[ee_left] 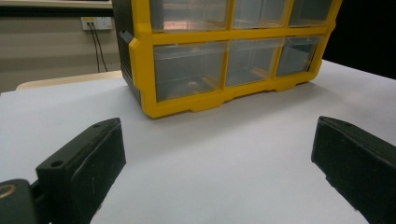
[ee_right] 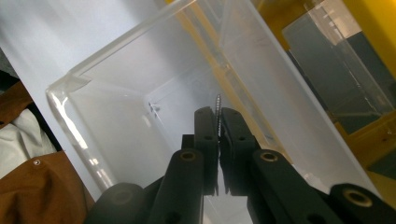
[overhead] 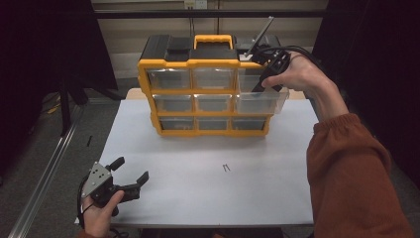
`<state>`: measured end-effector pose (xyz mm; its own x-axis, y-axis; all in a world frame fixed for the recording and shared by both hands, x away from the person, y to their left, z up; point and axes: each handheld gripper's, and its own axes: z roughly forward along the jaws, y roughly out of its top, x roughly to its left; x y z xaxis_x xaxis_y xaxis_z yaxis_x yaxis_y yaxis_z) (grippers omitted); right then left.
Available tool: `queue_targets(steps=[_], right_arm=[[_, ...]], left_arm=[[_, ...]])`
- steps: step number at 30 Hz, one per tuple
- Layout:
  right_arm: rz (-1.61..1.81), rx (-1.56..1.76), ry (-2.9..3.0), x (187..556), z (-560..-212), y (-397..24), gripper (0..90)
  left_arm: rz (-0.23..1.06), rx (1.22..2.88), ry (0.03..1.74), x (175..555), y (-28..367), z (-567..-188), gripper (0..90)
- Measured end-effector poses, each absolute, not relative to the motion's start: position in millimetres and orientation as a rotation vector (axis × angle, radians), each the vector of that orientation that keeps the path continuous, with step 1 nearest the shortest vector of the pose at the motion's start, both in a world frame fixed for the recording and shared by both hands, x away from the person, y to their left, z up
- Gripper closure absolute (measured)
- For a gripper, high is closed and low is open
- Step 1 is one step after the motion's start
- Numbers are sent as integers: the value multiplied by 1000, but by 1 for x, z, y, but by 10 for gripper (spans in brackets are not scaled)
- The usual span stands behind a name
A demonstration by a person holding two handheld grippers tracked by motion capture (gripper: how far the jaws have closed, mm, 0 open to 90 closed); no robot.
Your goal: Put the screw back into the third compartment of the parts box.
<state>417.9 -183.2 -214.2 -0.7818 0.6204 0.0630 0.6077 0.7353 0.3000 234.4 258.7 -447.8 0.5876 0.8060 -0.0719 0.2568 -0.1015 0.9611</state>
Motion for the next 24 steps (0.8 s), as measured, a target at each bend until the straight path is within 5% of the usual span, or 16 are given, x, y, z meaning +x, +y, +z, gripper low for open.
queue_targets(steps=[24], right_arm=[[462,1070,2897,424,-220,-183,799]], left_arm=[[588,1653,899,235,259,-448,28]])
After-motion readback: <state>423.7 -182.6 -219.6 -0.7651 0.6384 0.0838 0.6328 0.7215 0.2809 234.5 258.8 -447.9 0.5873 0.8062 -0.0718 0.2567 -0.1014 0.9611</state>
